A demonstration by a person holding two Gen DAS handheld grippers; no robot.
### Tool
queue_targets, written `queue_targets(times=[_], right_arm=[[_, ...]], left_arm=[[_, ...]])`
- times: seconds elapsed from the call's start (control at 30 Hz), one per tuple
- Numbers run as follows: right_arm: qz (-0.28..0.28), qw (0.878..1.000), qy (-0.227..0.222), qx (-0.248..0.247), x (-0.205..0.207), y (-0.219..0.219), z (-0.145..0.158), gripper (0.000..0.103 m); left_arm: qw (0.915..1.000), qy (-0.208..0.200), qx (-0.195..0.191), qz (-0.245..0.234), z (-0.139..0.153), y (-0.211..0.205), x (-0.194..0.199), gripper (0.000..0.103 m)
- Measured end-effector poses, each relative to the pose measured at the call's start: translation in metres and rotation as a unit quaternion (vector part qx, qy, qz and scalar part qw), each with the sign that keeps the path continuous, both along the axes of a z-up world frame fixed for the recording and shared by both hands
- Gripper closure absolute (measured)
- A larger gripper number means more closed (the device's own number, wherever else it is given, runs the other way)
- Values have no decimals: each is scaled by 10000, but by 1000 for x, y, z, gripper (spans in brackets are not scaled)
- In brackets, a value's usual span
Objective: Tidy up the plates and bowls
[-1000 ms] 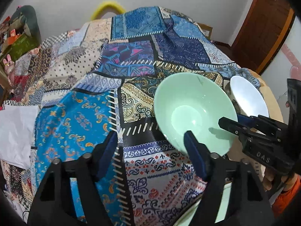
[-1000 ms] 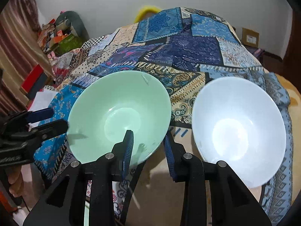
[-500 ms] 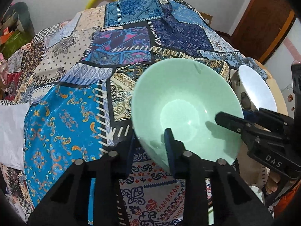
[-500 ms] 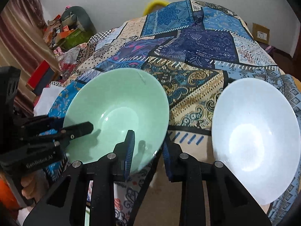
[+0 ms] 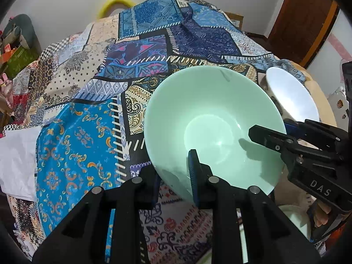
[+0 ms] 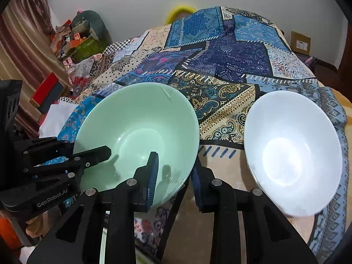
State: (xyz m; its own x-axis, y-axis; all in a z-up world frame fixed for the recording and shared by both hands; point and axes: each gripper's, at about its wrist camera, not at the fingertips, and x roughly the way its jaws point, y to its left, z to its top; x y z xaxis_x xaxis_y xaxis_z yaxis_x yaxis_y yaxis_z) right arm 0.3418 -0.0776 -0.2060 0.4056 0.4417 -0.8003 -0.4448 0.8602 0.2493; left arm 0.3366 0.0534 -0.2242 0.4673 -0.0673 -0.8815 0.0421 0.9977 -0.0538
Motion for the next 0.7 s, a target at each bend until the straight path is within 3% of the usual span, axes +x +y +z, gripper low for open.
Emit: queue_targets(times=[0.7], right_arm=[[139,9973,-696,190,-74,10,81,77]], left_arm=[[9969,-715,-154,297,89,13,-94,80]])
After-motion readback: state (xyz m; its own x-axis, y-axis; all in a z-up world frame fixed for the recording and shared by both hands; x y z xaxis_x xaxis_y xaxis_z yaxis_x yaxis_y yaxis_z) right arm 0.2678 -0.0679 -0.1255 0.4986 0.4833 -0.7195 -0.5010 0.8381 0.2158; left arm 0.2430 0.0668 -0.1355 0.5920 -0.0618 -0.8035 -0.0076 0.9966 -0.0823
